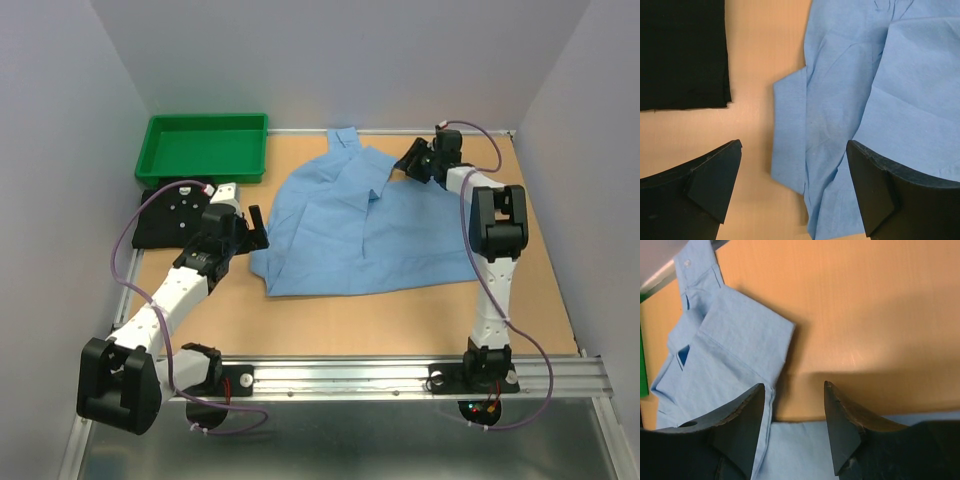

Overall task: Fold and stack the long sleeve shirts
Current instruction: Fold the shirt

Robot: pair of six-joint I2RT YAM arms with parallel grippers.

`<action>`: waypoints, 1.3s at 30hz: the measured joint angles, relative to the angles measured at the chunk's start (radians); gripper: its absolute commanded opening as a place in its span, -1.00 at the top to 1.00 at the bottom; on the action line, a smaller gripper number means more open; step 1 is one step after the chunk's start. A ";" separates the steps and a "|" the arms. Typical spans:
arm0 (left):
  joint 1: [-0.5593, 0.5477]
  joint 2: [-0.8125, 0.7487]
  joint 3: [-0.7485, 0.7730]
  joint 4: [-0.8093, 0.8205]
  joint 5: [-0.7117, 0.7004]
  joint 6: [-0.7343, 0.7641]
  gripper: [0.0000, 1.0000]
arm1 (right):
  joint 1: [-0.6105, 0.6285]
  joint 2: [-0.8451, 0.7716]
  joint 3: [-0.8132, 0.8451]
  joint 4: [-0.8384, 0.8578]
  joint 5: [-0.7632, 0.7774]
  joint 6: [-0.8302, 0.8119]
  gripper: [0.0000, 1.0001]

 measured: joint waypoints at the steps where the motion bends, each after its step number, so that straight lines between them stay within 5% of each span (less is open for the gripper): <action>1: 0.000 0.000 0.000 0.001 -0.005 0.000 -0.94 | 0.003 0.018 0.021 0.010 -0.003 0.007 -0.12; 9: 0.000 0.000 -0.003 0.004 -0.023 0.000 -0.94 | 0.016 0.142 0.158 0.080 -0.026 0.064 -0.11; 12: 0.000 0.000 -0.006 0.004 -0.026 0.000 -0.94 | 0.018 0.175 0.200 0.097 -0.029 0.082 0.06; 19: 0.000 0.000 -0.006 0.004 -0.029 0.000 -0.94 | 0.028 0.243 0.267 0.117 -0.043 0.103 0.80; 22: 0.000 0.001 -0.006 0.005 -0.028 0.000 -0.92 | 0.033 0.247 0.271 0.112 -0.061 0.087 0.95; 39: 0.000 0.001 -0.006 0.006 -0.016 0.003 -0.92 | 0.134 0.042 0.323 0.114 -0.329 -0.093 0.99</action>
